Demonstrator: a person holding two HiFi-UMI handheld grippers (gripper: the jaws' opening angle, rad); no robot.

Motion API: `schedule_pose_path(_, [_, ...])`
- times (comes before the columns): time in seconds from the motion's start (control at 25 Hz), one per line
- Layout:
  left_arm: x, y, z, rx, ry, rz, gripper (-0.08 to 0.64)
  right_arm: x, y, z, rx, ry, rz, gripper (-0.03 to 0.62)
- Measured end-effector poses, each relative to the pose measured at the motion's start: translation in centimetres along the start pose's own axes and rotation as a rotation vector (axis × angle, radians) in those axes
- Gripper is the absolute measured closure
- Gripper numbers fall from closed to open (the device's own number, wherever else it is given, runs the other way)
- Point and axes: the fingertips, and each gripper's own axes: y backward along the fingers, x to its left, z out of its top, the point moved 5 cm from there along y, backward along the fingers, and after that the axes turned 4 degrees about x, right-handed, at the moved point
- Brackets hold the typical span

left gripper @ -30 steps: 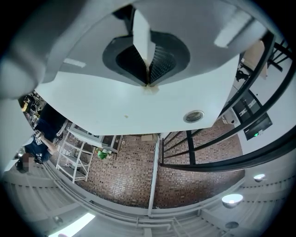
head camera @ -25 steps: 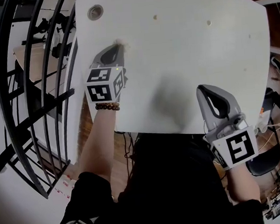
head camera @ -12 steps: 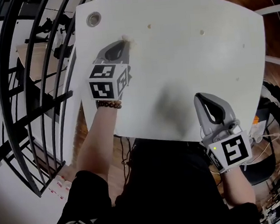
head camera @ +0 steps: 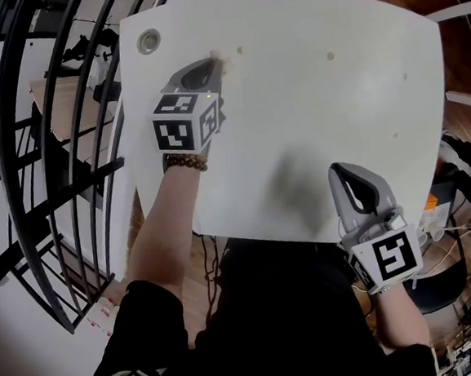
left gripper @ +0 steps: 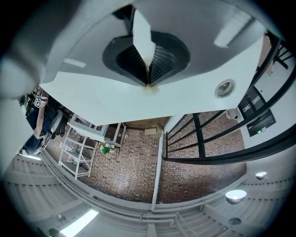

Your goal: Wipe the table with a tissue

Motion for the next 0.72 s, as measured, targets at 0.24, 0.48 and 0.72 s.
schedule_pose_path(0.24, [-0.5, -2.1, 0.7, 0.019, -0.005, -0.01, 0.526, -1.3, 0.2, -0.8, 0.007, -0.032, -0.012, 0.603])
schedule_pose_path(0.48, [-0.9, -3.7, 0.3, 0.055, -0.013, -0.017, 0.526, -1.9, 0.2, -1.0, -0.002, -0.058, -0.014, 0.603])
schedule_pose_path(0.72, [-0.7, -4.5, 0.0, 0.066, -0.008, -0.009, 0.526, -2.5, 0.3, -1.8, 0.012, -0.058, -0.02, 0.603])
